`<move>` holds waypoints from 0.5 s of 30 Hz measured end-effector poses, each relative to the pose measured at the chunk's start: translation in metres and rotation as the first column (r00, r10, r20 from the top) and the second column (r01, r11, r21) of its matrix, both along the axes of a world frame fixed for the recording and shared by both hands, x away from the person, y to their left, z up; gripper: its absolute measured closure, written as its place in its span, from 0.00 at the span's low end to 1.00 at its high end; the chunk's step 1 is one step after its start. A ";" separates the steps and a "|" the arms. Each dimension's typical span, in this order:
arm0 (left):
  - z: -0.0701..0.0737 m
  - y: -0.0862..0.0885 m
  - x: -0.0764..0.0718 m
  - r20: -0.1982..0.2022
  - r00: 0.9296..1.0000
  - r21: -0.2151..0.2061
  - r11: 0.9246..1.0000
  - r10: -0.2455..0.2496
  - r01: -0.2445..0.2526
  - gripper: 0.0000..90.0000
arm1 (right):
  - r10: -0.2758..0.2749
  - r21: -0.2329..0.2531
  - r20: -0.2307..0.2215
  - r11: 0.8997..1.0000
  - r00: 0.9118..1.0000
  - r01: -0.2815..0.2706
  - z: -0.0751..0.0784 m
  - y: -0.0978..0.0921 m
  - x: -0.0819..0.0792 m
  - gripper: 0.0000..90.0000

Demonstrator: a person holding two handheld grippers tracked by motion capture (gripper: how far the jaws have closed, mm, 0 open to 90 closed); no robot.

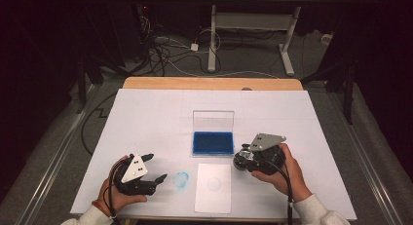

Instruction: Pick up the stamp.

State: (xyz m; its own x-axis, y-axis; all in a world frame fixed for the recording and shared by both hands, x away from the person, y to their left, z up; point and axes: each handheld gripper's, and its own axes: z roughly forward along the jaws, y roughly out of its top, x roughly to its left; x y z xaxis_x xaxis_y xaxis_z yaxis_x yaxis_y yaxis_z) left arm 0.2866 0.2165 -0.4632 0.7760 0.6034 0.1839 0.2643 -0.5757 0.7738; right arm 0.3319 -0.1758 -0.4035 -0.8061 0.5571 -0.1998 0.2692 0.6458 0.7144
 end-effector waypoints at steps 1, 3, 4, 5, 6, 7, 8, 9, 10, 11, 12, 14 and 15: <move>0.000 0.000 0.000 -0.002 1.000 -0.002 1.000 -0.001 0.001 0.23 | 0.001 0.005 -0.001 1.000 1.000 -0.001 0.001 0.000 -0.001 0.64; 0.000 0.000 0.001 -0.003 1.000 0.000 1.000 -0.002 0.002 0.23 | 0.011 0.007 0.003 1.000 1.000 -0.011 0.003 0.000 -0.002 0.64; -0.001 0.000 0.001 -0.004 1.000 0.001 1.000 -0.001 0.001 0.23 | 0.014 0.007 0.008 1.000 1.000 -0.014 0.003 0.000 -0.002 0.64; -0.001 0.000 0.001 -0.006 1.000 0.003 1.000 -0.001 0.001 0.23 | 0.017 0.007 0.009 1.000 1.000 -0.017 0.004 0.000 -0.003 0.64; -0.001 0.000 0.001 -0.006 1.000 0.004 1.000 -0.002 0.002 0.23 | 0.022 0.007 0.014 1.000 1.000 -0.022 0.005 0.001 -0.003 0.64; -0.001 0.000 0.000 -0.006 1.000 0.010 1.000 -0.003 0.003 0.23 | 0.020 0.010 0.017 1.000 1.000 -0.020 0.005 0.001 -0.004 0.64; -0.001 0.000 -0.001 -0.008 1.000 0.012 1.000 -0.003 0.003 0.23 | 0.023 0.012 0.021 1.000 0.999 -0.024 0.006 0.001 -0.004 0.64; -0.001 0.001 -0.001 -0.010 1.000 0.010 1.000 0.000 0.000 0.23 | 0.027 0.012 0.025 1.000 0.999 -0.027 0.007 0.001 -0.005 0.64; -0.001 0.001 -0.002 -0.011 1.000 0.007 1.000 0.003 -0.002 0.23 | 0.027 0.018 0.029 0.999 0.999 -0.027 0.008 0.001 -0.005 0.64; -0.001 0.002 -0.003 -0.009 1.000 0.004 1.000 0.004 -0.004 0.23 | 0.023 0.024 0.038 0.999 0.999 -0.024 0.009 0.001 -0.006 0.64; -0.001 0.002 -0.003 -0.009 1.000 0.002 1.000 0.003 -0.003 0.23 | 0.023 0.028 0.041 0.999 0.999 -0.024 0.011 0.001 -0.006 0.64; 0.000 0.001 -0.003 -0.007 1.000 0.002 1.000 0.004 -0.004 0.23 | 0.018 0.042 0.051 0.999 0.999 -0.020 0.011 0.001 -0.006 0.64; -0.001 0.000 -0.004 -0.005 1.000 0.001 1.000 0.002 -0.002 0.23 | 0.014 0.046 0.049 0.999 0.999 -0.016 0.011 0.000 -0.006 0.64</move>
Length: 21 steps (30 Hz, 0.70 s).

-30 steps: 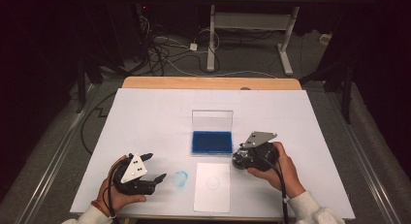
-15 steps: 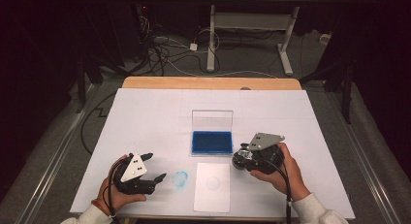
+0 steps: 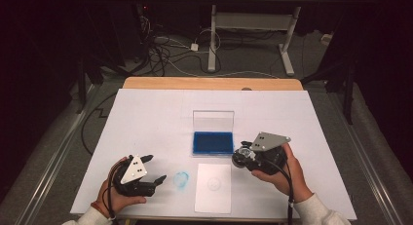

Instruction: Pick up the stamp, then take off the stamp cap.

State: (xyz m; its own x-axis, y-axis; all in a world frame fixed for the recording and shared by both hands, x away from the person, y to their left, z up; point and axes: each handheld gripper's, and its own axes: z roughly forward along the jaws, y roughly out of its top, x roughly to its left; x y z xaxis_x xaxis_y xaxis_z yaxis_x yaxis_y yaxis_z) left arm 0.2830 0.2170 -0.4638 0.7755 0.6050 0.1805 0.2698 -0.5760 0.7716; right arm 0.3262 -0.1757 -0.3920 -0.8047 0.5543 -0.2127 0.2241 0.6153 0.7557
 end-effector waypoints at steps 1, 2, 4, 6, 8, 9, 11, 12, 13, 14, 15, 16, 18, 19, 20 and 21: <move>0.000 0.000 0.000 0.001 1.000 0.002 1.000 -0.001 0.001 0.23 | -0.002 0.001 0.002 1.000 1.000 0.002 0.000 0.000 0.000 0.64; 0.000 -0.001 0.000 -0.002 1.000 0.003 1.000 0.001 -0.001 0.23 | -0.006 0.005 0.007 1.000 1.000 0.006 0.001 0.000 0.000 0.64; 0.000 -0.001 0.001 -0.004 1.000 -0.004 1.000 0.002 -0.002 0.23 | -0.007 0.021 0.013 1.000 1.000 0.007 0.003 0.000 0.000 0.64; -0.001 -0.001 0.002 -0.007 1.000 -0.004 1.000 0.001 -0.001 0.23 | -0.014 0.034 0.025 0.999 1.000 0.013 0.005 0.000 -0.001 0.64; -0.002 -0.001 0.002 -0.016 1.000 0.005 1.000 0.000 0.000 0.23 | -0.018 0.052 0.035 0.998 0.999 0.017 0.007 0.001 0.000 0.64; -0.003 -0.002 0.002 -0.019 1.000 0.007 1.000 -0.002 0.002 0.23 | -0.020 0.058 0.042 0.998 0.999 0.018 0.008 0.002 0.000 0.64; -0.002 -0.003 0.000 -0.017 1.000 0.008 1.000 -0.002 0.002 0.23 | -0.022 0.070 0.047 0.997 0.999 0.019 0.008 0.003 0.001 0.64; -0.002 -0.004 0.000 -0.013 1.000 0.005 1.000 -0.003 0.003 0.23 | -0.020 0.075 0.044 0.997 0.999 0.017 0.008 0.004 0.002 0.64; -0.001 -0.005 0.000 -0.010 1.000 0.002 1.000 -0.007 0.007 0.23 | -0.020 0.078 0.044 0.997 0.999 0.017 0.008 0.005 0.002 0.64; -0.001 -0.006 0.000 -0.008 1.000 0.004 1.000 -0.009 0.009 0.23 | -0.024 0.081 0.048 0.996 0.999 0.020 0.009 0.006 0.002 0.64; -0.001 -0.007 0.001 -0.009 1.000 0.007 1.000 -0.011 0.012 0.23 | -0.024 0.084 0.050 0.996 0.998 0.020 0.009 0.007 0.002 0.64; -0.002 -0.009 0.003 -0.014 1.000 0.004 1.000 -0.015 0.015 0.23 | -0.026 0.094 0.052 0.995 0.998 0.021 0.010 0.007 0.002 0.64; -0.002 -0.011 0.004 -0.024 0.999 -0.005 1.000 -0.020 0.020 0.23 | -0.030 0.111 0.063 0.994 0.998 0.023 0.012 0.008 0.002 0.64; -0.002 -0.012 0.004 -0.026 0.999 -0.007 1.000 -0.022 0.022 0.23 | -0.031 0.125 0.063 0.992 0.998 0.023 0.013 0.009 0.002 0.64; -0.001 -0.013 0.004 -0.019 1.000 -0.013 1.000 -0.016 0.015 0.23 | -0.031 0.134 0.062 0.991 0.998 0.023 0.013 0.009 0.002 0.64; 0.000 -0.015 0.003 -0.012 1.000 -0.024 1.000 -0.009 0.009 0.23 | -0.032 0.144 0.062 0.989 0.998 0.023 0.014 0.010 0.002 0.64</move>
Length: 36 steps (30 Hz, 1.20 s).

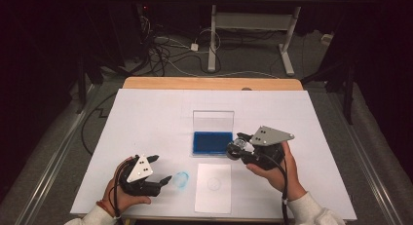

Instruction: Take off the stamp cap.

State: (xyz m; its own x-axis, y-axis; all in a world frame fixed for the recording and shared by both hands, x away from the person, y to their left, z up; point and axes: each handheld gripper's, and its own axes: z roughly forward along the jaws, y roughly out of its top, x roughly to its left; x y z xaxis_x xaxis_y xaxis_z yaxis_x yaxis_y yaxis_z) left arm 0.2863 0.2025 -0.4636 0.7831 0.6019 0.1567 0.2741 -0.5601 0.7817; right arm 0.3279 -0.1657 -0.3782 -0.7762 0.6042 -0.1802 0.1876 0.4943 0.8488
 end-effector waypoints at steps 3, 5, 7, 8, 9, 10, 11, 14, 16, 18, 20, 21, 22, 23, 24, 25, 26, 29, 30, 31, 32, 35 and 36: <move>0.003 -0.003 0.001 -0.009 1.000 -0.045 0.999 -0.016 0.015 0.22 | 0.015 0.034 0.002 0.999 1.000 -0.015 0.003 0.006 -0.001 0.64; 0.005 -0.008 0.004 -0.017 0.999 -0.061 0.998 -0.027 0.026 0.22 | 0.024 0.057 0.010 0.998 1.000 -0.025 0.005 0.012 -0.003 0.64; 0.006 -0.015 0.006 -0.023 0.999 -0.075 0.996 -0.047 0.045 0.21 | 0.043 0.073 0.011 0.996 0.999 -0.043 0.004 0.019 -0.004 0.64; 0.006 -0.020 0.006 -0.025 0.998 -0.076 0.995 -0.064 0.062 0.21 | 0.048 0.072 0.015 0.996 0.999 -0.049 0.004 0.022 -0.005 0.64; 0.006 -0.023 0.006 -0.026 0.997 -0.079 0.994 -0.073 0.071 0.21 | 0.053 0.074 0.014 0.996 0.998 -0.054 0.002 0.027 -0.005 0.64; 0.006 -0.027 0.007 -0.031 0.996 -0.081 0.993 -0.086 0.083 0.21 | 0.060 0.076 0.011 0.995 0.998 -0.061 0.001 0.030 -0.005 0.64; 0.006 -0.030 0.007 -0.035 0.995 -0.085 0.992 -0.094 0.091 0.21 | 0.070 0.081 0.007 0.994 0.997 -0.071 0.000 0.034 -0.006 0.64; 0.006 -0.038 0.009 -0.037 0.993 -0.074 0.992 -0.109 0.106 0.21 | 0.100 0.104 -0.008 0.990 0.995 -0.098 -0.001 0.043 -0.006 0.64; 0.005 -0.043 0.010 -0.040 0.993 -0.073 0.991 -0.112 0.109 0.21 | 0.114 0.113 -0.003 0.987 0.993 -0.113 -0.001 0.050 -0.008 0.64; 0.005 -0.047 0.011 -0.042 0.992 -0.078 0.990 -0.118 0.115 0.21 | 0.137 0.116 -0.004 0.984 0.991 -0.136 -0.001 0.057 -0.009 0.64; 0.005 -0.052 0.012 -0.037 0.992 -0.078 0.990 -0.122 0.119 0.21 | 0.151 0.126 -0.004 0.981 0.989 -0.149 -0.002 0.061 -0.010 0.64; 0.006 -0.054 0.012 -0.038 0.990 -0.081 0.988 -0.133 0.130 0.21 | 0.158 0.133 -0.010 0.979 0.987 -0.155 -0.002 0.063 -0.010 0.64; 0.006 -0.056 0.012 -0.029 0.991 -0.086 0.988 -0.133 0.130 0.23 | 0.163 0.135 -0.013 0.978 0.987 -0.160 -0.003 0.065 -0.011 0.64; 0.007 -0.058 0.012 -0.026 0.990 -0.087 0.987 -0.136 0.134 0.24 | 0.165 0.138 -0.016 0.977 0.986 -0.162 -0.003 0.067 -0.012 0.64; 0.008 -0.060 0.013 -0.024 0.990 -0.093 0.986 -0.139 0.136 0.24 | 0.171 0.143 -0.020 0.976 0.985 -0.167 -0.004 0.069 -0.012 0.64; 0.009 -0.062 0.013 -0.018 0.990 -0.099 0.986 -0.138 0.136 0.24 | 0.181 0.145 -0.025 0.974 0.983 -0.175 -0.005 0.070 -0.012 0.64; 0.009 -0.063 0.013 -0.010 0.991 -0.109 0.985 -0.136 0.134 0.25 | 0.181 0.143 -0.026 0.974 0.983 -0.176 -0.005 0.071 -0.013 0.64; 0.012 -0.069 0.014 0.005 0.991 -0.114 0.984 -0.136 0.135 0.25 | 0.188 0.153 -0.035 0.972 0.981 -0.181 -0.007 0.073 -0.014 0.64; 0.013 -0.070 0.014 0.013 0.991 -0.117 0.984 -0.133 0.134 0.26 | 0.187 0.157 -0.038 0.971 0.982 -0.179 -0.008 0.073 -0.014 0.64; 0.013 -0.072 0.014 0.015 0.991 -0.122 0.983 -0.135 0.136 0.27 | 0.193 0.164 -0.042 0.969 0.980 -0.184 -0.008 0.073 -0.013 0.64; 0.014 -0.073 0.014 0.020 0.990 -0.119 0.983 -0.137 0.138 0.27 | 0.200 0.175 -0.047 0.966 0.979 -0.189 -0.009 0.073 -0.014 0.64; 0.015 -0.078 0.015 0.043 0.985 -0.110 0.979 -0.167 0.171 0.30 | 0.207 0.196 -0.051 0.961 0.977 -0.194 -0.010 0.074 -0.015 0.64; 0.015 -0.080 0.013 0.044 0.987 -0.094 0.983 -0.154 0.158 0.32 | 0.208 0.195 -0.054 0.961 0.977 -0.194 -0.010 0.075 -0.015 0.64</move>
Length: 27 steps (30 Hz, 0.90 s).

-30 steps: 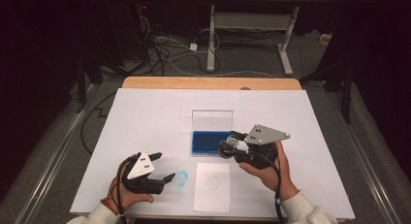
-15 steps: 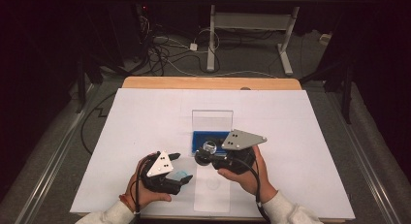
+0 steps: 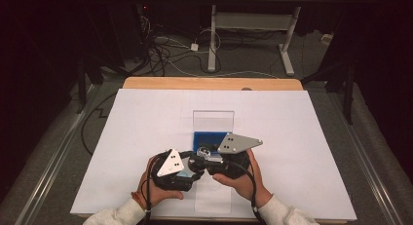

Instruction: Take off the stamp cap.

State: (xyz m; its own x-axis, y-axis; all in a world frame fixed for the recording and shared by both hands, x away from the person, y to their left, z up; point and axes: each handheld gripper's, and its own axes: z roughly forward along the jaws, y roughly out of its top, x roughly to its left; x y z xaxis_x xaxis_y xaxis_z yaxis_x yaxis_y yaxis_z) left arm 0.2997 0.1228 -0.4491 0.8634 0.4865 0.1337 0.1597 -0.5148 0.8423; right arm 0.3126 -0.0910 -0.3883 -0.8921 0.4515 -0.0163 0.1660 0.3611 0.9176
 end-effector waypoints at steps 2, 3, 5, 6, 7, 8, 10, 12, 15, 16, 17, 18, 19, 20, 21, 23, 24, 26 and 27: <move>0.001 -0.003 0.001 0.022 0.999 0.009 0.999 -0.034 0.034 0.34 | 0.004 -0.004 0.002 1.000 1.000 -0.004 -0.001 0.001 -0.001 0.64; 0.001 -0.004 -0.001 0.025 0.999 0.008 1.000 -0.025 0.025 0.35 | 0.006 -0.005 0.001 1.000 1.000 -0.006 -0.001 0.001 -0.002 0.64; 0.002 -0.004 -0.003 0.015 0.999 0.003 0.999 -0.033 0.033 0.36 | 0.001 -0.008 0.006 1.000 1.000 -0.001 -0.001 0.002 -0.002 0.64; 0.002 -0.005 -0.003 0.018 0.999 0.002 0.999 -0.032 0.032 0.37 | -0.003 -0.013 0.011 1.000 1.000 0.003 -0.001 0.002 -0.002 0.64; 0.003 -0.005 -0.002 0.027 0.999 -0.001 0.999 -0.036 0.036 0.38 | -0.006 -0.016 0.014 1.000 1.000 0.006 -0.002 0.002 -0.002 0.64; 0.003 -0.005 -0.003 0.012 0.999 -0.008 0.999 -0.034 0.034 0.39 | -0.005 -0.010 0.007 1.000 1.000 0.005 -0.003 0.002 -0.002 0.64; 0.003 -0.005 -0.002 0.006 1.000 -0.004 1.000 -0.031 0.031 0.39 | -0.006 -0.007 0.003 1.000 1.000 0.006 -0.005 0.002 -0.001 0.64; 0.003 -0.005 -0.001 0.004 1.000 0.009 0.999 -0.030 0.030 0.40 | -0.010 -0.009 0.001 1.000 1.000 0.010 -0.006 0.002 -0.001 0.64; 0.004 -0.006 -0.002 0.013 1.000 0.038 0.999 -0.025 0.024 0.40 | -0.007 -0.009 -0.006 1.000 1.000 0.007 -0.007 0.001 -0.001 0.64; 0.004 -0.006 -0.002 0.015 1.000 0.050 0.999 -0.022 0.021 0.40 | -0.008 -0.011 -0.006 1.000 1.000 0.008 -0.007 0.001 -0.001 0.64; 0.004 -0.006 -0.002 0.018 1.000 0.058 0.998 -0.020 0.019 0.40 | -0.006 -0.017 -0.004 1.000 1.000 0.006 -0.008 0.001 -0.001 0.64; 0.005 -0.005 -0.002 0.018 1.000 0.068 0.997 -0.024 0.023 0.40 | -0.007 -0.018 -0.003 1.000 1.000 0.007 -0.008 0.002 -0.001 0.64; 0.006 -0.005 -0.002 0.015 1.000 0.077 0.997 -0.026 0.025 0.40 | -0.007 -0.017 -0.002 1.000 1.000 0.007 -0.009 0.002 -0.001 0.64; 0.007 -0.005 -0.002 0.012 1.000 0.088 0.996 -0.029 0.028 0.41 | -0.007 -0.017 -0.001 1.000 1.000 0.007 -0.009 0.002 -0.002 0.64; 0.008 -0.005 -0.001 0.011 0.999 0.092 0.995 -0.030 0.029 0.41 | -0.007 -0.014 0.002 1.000 1.000 0.007 -0.009 0.002 -0.002 0.64; 0.008 -0.004 0.000 -0.009 0.999 0.089 0.995 -0.039 0.039 0.41 | -0.007 -0.015 0.005 1.000 1.000 0.008 -0.010 0.002 -0.003 0.64; 0.008 -0.004 0.000 -0.011 0.999 0.096 0.995 -0.039 0.040 0.41 | -0.005 -0.014 0.004 1.000 1.000 0.006 -0.010 0.002 -0.004 0.64; 0.007 -0.004 0.000 -0.022 0.999 0.107 0.993 -0.047 0.049 0.41 | -0.003 -0.022 0.004 1.000 1.000 0.003 -0.012 0.001 -0.004 0.64; 0.007 -0.004 0.001 -0.025 0.999 0.111 0.993 -0.048 0.051 0.41 | -0.004 -0.018 0.001 1.000 1.000 0.004 -0.013 0.001 -0.004 0.64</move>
